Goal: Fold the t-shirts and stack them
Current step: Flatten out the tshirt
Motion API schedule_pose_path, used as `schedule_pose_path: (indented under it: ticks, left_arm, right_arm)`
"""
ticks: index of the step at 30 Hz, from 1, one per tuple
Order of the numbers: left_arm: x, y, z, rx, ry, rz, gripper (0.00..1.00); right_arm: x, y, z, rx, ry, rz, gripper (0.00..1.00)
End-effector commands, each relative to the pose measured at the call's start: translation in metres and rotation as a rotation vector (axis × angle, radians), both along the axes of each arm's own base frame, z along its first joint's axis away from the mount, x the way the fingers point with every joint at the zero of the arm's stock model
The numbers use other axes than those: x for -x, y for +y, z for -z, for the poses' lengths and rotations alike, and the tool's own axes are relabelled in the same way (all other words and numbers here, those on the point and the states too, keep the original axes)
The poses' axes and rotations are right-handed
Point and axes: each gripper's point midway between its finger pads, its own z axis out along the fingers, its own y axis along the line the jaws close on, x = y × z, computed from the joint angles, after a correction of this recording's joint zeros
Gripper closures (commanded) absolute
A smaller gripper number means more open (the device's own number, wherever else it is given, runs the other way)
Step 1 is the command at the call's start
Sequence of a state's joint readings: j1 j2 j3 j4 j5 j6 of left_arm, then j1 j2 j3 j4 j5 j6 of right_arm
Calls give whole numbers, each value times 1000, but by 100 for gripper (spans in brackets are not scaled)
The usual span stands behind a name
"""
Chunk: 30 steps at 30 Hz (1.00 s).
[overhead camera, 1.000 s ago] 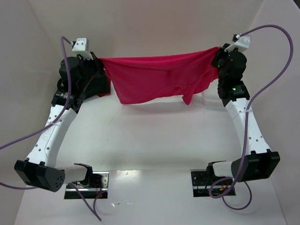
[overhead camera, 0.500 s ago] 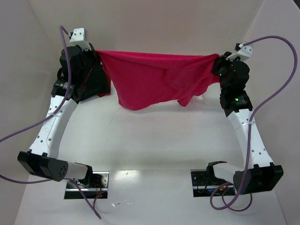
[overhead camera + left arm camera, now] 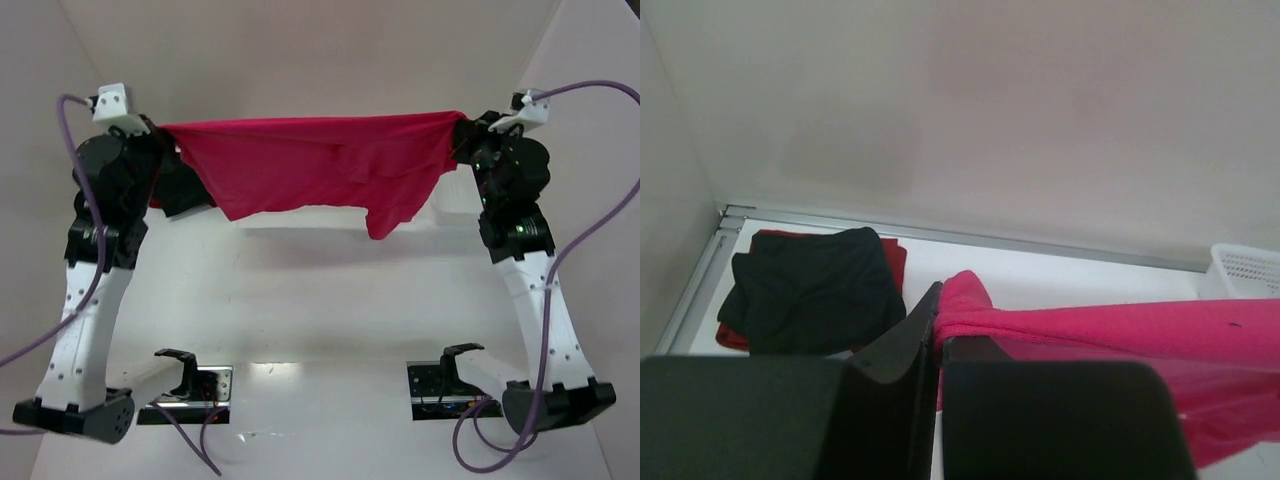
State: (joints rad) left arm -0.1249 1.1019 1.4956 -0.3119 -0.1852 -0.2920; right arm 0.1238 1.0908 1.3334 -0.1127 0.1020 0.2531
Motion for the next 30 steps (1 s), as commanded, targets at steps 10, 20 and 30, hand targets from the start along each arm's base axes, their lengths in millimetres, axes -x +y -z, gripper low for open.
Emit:
schedule_pose_path:
  ticks: [10,20,30]
  left_arm:
    - [161,28,-51,49,-157,-47,100]
    - [-4,15,102,42,244,-101,100]
    - [-70,12,294,-5,600,-148,100]
  right_arm:
    - [174,-6,-91,-84,-256,-92,100]
    - [28,5,108,-146,270,-11,100]
    - [-13,29,289,-206,597,28,100]
